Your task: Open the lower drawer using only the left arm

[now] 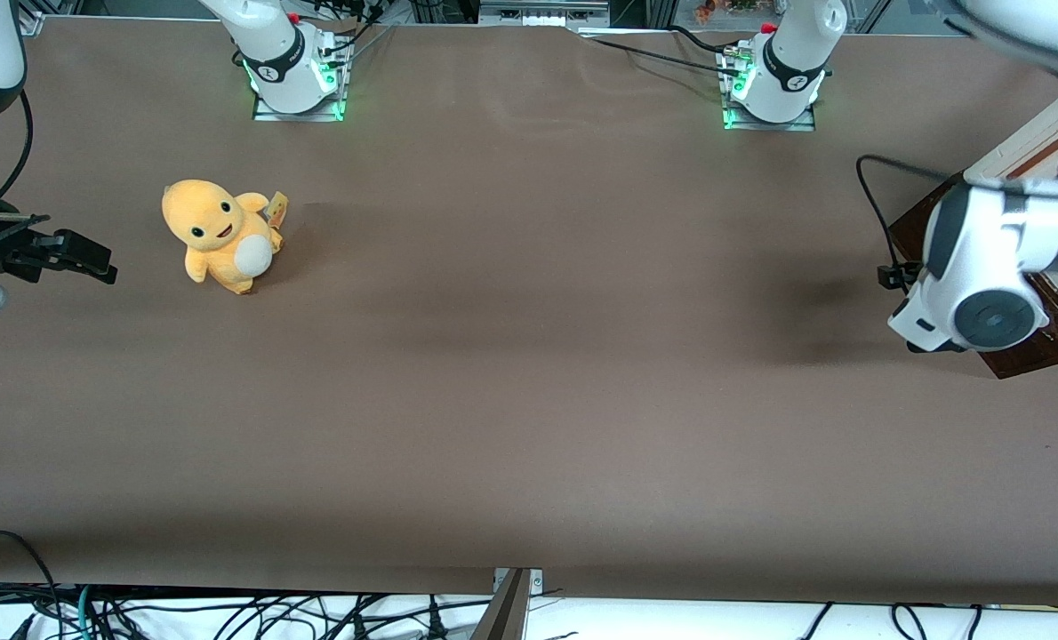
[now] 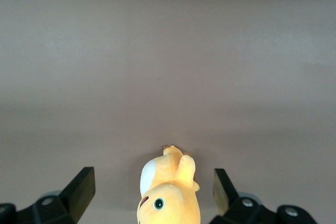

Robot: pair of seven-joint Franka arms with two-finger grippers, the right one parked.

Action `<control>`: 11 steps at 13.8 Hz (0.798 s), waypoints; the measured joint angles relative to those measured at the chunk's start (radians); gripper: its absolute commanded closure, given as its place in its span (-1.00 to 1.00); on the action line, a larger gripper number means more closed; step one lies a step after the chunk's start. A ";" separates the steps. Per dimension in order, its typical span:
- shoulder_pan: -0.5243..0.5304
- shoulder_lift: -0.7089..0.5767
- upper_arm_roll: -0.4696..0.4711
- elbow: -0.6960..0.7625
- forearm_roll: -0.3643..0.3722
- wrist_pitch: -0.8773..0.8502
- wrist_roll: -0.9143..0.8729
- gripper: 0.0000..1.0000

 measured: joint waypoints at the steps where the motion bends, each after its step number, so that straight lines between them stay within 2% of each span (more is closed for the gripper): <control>1: 0.003 0.035 0.003 0.000 0.054 -0.012 -0.003 -1.00; 8: 0.000 0.234 0.002 0.016 0.382 -0.081 -0.078 -1.00; 11: 0.000 0.293 0.002 0.020 0.452 -0.088 -0.114 -1.00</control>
